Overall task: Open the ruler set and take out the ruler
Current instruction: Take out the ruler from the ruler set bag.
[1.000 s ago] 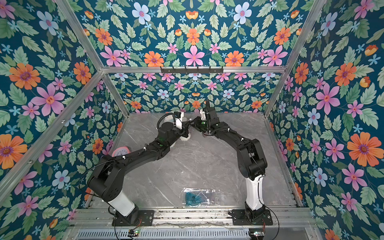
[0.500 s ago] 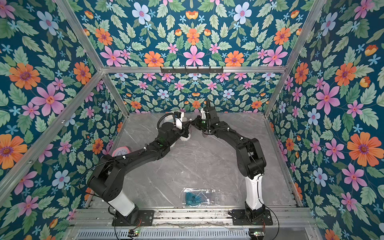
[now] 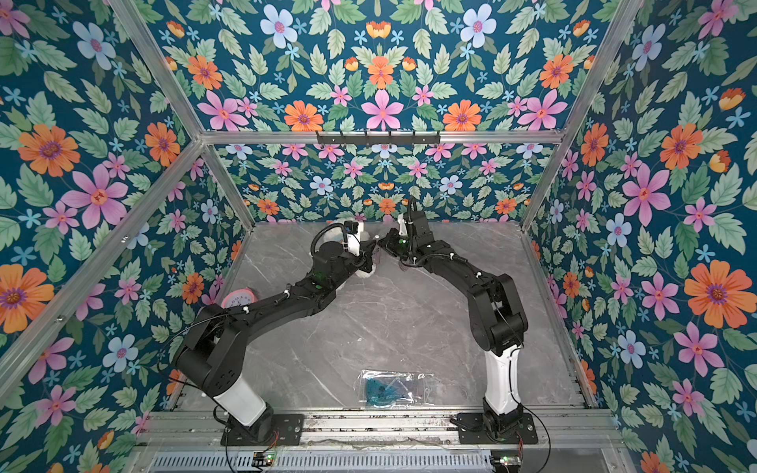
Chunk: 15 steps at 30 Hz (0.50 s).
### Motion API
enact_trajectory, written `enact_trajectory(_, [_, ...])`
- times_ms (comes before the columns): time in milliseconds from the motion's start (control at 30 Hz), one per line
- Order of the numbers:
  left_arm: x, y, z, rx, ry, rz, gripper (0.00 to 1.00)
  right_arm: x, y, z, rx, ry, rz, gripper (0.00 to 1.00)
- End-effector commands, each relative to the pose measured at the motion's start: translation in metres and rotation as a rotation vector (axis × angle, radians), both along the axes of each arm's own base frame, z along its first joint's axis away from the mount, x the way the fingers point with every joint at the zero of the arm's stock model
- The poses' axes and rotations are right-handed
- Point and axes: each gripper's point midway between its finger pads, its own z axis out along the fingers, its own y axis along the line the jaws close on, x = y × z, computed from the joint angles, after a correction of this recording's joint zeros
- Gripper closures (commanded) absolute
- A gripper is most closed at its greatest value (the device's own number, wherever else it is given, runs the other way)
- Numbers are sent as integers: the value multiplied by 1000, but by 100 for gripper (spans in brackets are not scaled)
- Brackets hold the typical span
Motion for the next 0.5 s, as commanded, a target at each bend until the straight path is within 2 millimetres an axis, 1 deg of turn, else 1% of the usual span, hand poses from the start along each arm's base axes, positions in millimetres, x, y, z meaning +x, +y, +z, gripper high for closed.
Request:
enact_trajectory(0, [2, 2, 3, -16, -10, 13, 100, 0, -3, 13, -1, -41, -11, 100])
enact_trajectory(233, [4, 3, 0, -13, -5, 23, 100, -6, -7, 19, -3, -50, -14, 100])
enact_trajectory(467, [5, 3, -1, -11, -3, 28, 100, -9, -18, 28, -1, -64, -32, 100])
